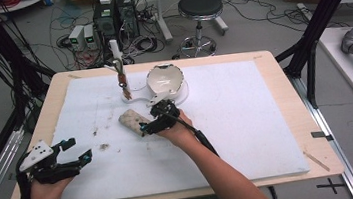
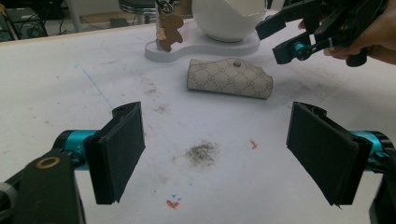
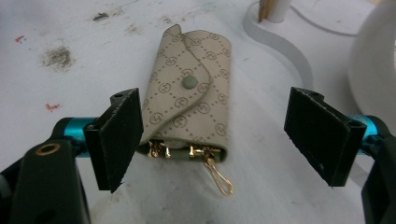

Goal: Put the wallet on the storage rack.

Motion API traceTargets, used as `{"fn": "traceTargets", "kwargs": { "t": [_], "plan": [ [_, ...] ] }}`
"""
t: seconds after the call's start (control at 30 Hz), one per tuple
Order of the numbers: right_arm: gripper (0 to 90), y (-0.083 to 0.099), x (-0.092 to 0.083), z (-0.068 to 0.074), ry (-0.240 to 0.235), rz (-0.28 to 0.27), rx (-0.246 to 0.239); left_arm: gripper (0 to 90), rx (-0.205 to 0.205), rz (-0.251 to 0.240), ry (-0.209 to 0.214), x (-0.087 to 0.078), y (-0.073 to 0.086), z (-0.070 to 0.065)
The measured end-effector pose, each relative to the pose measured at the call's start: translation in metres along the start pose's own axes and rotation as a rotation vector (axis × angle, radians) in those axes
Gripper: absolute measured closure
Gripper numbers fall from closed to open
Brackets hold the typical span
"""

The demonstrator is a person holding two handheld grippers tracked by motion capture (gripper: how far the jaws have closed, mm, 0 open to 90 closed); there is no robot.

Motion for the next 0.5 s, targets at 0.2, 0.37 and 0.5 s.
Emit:
{"fn": "traceTargets", "kwargs": {
  "t": [0.2, 0.37, 0.5],
  "plan": [
    [19.6, -0.002, 0.016, 0.007, 0.000, 0.043, 0.001, 19.2, 0.001, -0.002, -0.001, -0.001, 0.000, 0.000],
    [19.5, -0.001, 0.025, 0.011, -0.004, 0.070, 0.001, 19.2, 0.000, -0.002, 0.001, 0.000, 0.000, 0.000],
    [19.4, 0.000, 0.032, 0.013, -0.011, 0.087, -0.001, 19.2, 0.001, -0.001, 0.001, 0.000, 0.000, 0.000]
  ]
}}
Point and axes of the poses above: each handheld gripper's, and its own axes: x roughly forward along the jaws, y roughly out of its underside, z roughly to its left, the point moved 1 cm from there along x, roughly forward along the jaws, and after that the axes turned 5 degrees about -x, right-handed, at the moved point
